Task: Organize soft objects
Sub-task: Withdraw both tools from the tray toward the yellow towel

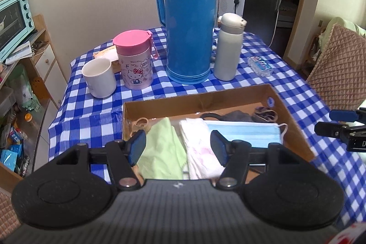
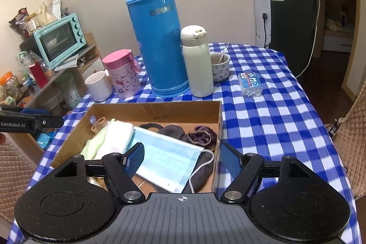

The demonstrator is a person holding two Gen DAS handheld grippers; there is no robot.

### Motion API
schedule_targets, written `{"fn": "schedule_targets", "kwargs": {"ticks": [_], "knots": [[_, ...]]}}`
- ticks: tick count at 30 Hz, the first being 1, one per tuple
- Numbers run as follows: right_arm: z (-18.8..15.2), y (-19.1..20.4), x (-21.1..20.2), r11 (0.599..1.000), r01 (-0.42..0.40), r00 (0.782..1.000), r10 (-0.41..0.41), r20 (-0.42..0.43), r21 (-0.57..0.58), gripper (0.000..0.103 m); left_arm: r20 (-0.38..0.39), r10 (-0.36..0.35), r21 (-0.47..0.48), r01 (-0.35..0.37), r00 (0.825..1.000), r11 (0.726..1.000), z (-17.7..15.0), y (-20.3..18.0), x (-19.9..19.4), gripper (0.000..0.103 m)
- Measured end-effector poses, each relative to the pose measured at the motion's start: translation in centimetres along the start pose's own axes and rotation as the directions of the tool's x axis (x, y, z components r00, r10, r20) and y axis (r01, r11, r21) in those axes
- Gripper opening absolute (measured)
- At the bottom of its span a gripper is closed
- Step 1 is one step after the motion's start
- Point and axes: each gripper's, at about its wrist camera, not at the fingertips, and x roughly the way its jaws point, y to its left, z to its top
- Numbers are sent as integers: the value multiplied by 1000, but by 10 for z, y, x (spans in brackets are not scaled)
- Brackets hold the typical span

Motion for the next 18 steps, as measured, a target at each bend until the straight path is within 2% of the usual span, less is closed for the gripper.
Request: {"fn": "schedule_targets", "kwargs": {"ticks": [18], "knots": [[-30,33,-90,999,-38,999,38,30,7,74,12,-37,-50,37,999,998,-50,-21,-85,60]]}}
